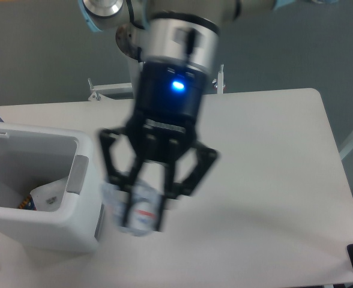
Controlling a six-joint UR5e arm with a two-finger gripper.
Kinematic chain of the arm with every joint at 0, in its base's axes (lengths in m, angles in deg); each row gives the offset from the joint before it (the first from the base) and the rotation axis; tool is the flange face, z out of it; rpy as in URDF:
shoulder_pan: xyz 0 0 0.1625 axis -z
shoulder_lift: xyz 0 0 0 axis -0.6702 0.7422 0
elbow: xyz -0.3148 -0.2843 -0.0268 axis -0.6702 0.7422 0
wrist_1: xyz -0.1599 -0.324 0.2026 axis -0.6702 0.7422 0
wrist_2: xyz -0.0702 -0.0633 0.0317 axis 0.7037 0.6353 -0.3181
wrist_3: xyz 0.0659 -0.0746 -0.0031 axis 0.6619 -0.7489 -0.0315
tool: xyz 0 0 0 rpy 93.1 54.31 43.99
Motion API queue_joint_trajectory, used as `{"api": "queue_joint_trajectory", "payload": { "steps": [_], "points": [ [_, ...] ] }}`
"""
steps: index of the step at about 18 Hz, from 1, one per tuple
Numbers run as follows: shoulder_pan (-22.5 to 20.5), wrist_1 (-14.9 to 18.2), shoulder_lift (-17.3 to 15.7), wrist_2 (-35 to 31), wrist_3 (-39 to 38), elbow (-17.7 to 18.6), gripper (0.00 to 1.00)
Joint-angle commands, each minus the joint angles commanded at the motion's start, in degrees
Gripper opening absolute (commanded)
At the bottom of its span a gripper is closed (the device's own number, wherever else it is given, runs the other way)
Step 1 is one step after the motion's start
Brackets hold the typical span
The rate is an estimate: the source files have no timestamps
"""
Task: Place the trash in the trash can
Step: 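Carry the bottle over the trash bin and lower it inside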
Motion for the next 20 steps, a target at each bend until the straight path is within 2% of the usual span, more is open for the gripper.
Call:
{"api": "queue_joint_trajectory", "payload": {
  "steps": [4,8,11,17,19,20],
  "points": [
    [3.2,0.0,-0.4,0.2,0.3,1.3,0.01],
    [5.6,-0.1,-1.5,0.2,4.6,6.2,0.01],
    [7.9,-0.1,-1.8,-0.3,4.8,8.8,0.02],
    [9.9,-0.1,-1.5,-0.5,5.4,10.4,0.03],
    [10.0,-0.1,-1.5,-1.0,7.1,11.8,0.05],
    [10.0,-0.1,-1.5,-1.0,8.3,12.6,0.10]
  ]
}}
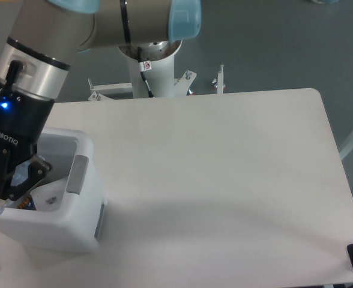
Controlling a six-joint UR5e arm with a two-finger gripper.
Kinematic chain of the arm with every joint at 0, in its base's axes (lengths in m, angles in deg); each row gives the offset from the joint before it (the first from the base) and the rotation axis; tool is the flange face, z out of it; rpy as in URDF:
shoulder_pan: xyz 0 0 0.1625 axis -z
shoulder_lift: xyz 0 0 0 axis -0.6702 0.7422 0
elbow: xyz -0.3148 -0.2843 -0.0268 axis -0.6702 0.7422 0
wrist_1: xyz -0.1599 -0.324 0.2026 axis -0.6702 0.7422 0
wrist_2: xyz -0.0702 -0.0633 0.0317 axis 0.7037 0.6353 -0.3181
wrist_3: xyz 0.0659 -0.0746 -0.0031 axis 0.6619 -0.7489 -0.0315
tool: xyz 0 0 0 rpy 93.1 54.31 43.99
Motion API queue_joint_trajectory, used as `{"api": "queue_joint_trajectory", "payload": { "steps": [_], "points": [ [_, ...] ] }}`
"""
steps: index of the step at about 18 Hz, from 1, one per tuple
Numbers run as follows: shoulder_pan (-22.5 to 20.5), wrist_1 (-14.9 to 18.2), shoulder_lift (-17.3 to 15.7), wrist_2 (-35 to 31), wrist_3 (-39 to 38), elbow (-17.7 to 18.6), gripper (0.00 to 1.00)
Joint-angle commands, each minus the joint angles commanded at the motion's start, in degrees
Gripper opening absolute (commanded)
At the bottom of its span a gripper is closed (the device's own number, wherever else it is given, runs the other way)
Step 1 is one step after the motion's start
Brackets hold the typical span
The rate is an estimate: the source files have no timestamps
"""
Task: Place the trash in the trash can
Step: 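Carry the bottle over the trash bin and lower it inside, then open the gripper to release the bottle into the bin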
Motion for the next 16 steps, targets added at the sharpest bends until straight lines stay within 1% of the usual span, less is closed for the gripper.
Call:
{"api": "queue_joint_trajectory", "payload": {
  "steps": [2,4,5,7,8,9,10,11,14,15,16],
  "points": [
    [0.0,0.0,-0.2,-0.4,1.6,1.7,0.12],
    [0.1,-0.1,-0.3,-0.6,2.0,2.3,0.15],
    [0.1,-0.1,-0.3,-0.6,2.0,2.6,0.19],
    [0.0,-0.1,-0.3,-0.6,2.6,3.0,0.23],
    [0.1,-0.1,-0.3,-0.6,2.6,3.2,0.30],
    [0.1,-0.1,-0.3,-0.6,2.6,3.2,0.38],
    [0.0,0.0,-0.3,-0.7,2.6,3.2,0.40],
    [0.1,0.0,-0.3,-1.1,2.6,3.3,0.47],
    [0.1,0.0,0.0,-3.0,2.6,3.3,0.86],
    [0.1,0.0,-0.1,-3.9,2.6,3.3,0.93],
    [0.1,0.0,0.0,-4.4,2.6,3.3,0.96]
  ]
}}
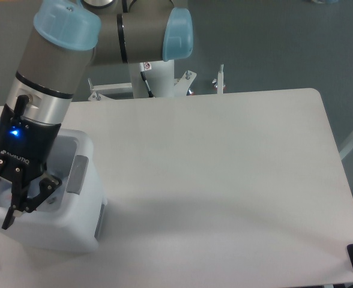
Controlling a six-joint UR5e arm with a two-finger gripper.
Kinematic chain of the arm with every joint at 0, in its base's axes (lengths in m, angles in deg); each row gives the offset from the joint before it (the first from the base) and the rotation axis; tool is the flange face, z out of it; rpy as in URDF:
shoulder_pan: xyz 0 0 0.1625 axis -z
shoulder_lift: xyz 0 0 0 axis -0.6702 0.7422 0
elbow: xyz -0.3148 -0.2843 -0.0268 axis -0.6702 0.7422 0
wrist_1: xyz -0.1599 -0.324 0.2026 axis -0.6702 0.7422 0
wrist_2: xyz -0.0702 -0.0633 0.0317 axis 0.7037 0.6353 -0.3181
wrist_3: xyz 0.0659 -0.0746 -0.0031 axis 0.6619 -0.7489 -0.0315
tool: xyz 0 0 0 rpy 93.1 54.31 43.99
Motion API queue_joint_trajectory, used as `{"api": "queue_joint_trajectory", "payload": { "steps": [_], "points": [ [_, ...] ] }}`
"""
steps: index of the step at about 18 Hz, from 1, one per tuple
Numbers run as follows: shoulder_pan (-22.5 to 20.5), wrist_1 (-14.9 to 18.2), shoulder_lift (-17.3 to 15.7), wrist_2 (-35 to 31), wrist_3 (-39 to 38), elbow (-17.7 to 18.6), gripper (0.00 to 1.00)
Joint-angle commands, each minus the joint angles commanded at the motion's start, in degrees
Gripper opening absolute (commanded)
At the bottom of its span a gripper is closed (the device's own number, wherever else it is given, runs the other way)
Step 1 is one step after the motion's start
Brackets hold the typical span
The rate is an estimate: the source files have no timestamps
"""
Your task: Place the trash in the trash can
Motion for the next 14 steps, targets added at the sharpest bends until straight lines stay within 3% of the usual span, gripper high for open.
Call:
{"api": "queue_joint_trajectory", "payload": {
  "steps": [4,14],
  "points": [
    [-1.0,0.1,-0.1,-0.2,-0.6,-0.4,1.00],
    [-15.8,0.1,0.8,0.1,-2.6,-0.1,1.00]
  ]
}}
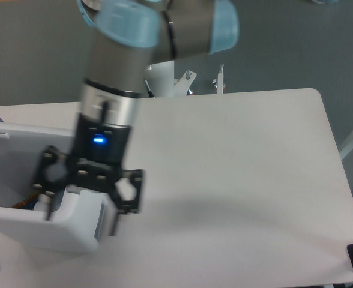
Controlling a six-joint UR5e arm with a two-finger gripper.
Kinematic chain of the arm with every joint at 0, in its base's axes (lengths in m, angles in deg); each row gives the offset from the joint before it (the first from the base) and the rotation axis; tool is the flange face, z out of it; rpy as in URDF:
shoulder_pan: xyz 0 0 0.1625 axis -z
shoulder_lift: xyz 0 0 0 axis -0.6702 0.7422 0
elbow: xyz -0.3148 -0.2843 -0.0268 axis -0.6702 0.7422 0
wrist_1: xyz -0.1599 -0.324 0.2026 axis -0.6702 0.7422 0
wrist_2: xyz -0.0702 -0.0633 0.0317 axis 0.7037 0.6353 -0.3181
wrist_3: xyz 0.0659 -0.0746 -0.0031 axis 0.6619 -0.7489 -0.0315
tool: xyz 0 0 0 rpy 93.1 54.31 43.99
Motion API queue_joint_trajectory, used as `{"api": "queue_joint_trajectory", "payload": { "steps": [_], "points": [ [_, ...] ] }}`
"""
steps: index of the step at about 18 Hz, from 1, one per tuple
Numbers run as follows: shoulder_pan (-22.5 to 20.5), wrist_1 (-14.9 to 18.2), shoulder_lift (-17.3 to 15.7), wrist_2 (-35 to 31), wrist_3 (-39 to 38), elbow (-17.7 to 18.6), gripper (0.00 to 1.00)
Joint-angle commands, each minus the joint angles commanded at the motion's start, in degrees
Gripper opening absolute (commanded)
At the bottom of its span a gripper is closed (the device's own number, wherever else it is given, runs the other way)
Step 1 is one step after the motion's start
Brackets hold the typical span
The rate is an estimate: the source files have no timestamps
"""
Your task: Place the trash in the trash can
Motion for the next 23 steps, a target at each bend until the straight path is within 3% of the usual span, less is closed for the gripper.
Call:
{"api": "queue_joint_trajectory", "payload": {
  "steps": [7,15,21,23],
  "points": [
    [-8.0,0.1,2.0,-0.1,0.6,1.9,1.00],
    [-12.6,0.7,4.1,-0.2,6.1,2.5,1.00],
    [-15.8,0.9,4.4,-0.4,17.3,6.4,1.00],
    [-17.2,2.4,4.4,-0.5,22.7,7.4,1.00]
  ]
}}
